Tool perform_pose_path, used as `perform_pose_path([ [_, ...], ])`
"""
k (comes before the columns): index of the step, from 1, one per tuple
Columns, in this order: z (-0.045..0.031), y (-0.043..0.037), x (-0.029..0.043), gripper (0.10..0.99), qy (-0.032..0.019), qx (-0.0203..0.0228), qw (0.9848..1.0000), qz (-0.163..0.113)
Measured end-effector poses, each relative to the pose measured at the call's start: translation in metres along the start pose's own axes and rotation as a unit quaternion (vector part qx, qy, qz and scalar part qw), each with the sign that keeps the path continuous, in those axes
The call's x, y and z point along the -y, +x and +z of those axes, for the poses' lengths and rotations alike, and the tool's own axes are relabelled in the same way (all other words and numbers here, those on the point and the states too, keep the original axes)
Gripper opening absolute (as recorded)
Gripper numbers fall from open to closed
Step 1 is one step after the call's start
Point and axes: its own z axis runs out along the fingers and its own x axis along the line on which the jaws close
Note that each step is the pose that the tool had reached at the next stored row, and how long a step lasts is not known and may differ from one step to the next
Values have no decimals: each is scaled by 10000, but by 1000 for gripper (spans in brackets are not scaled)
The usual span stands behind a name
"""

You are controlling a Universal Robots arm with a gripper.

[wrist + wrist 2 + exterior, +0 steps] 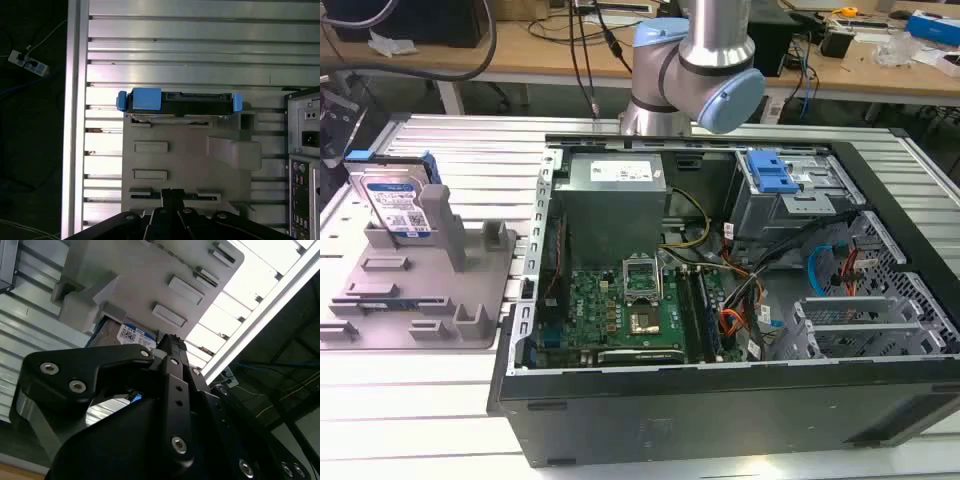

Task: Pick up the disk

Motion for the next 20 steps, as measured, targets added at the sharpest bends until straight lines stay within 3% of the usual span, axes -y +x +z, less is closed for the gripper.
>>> perform_pose_path([
  [6,0,0,0,106,0,0,10000,-9],
  [9,0,0,0,106,0,-7,9998,-210],
  [15,1,0,0,106,1,-25,9958,-912],
  [16,3,0,0,106,1,-30,9939,-1102],
  [17,4,0,0,106,1,-41,9904,-1383],
  [19,5,0,0,106,1,-49,9872,-1592],
  [20,5,0,0,106,1,-57,9839,-1784],
])
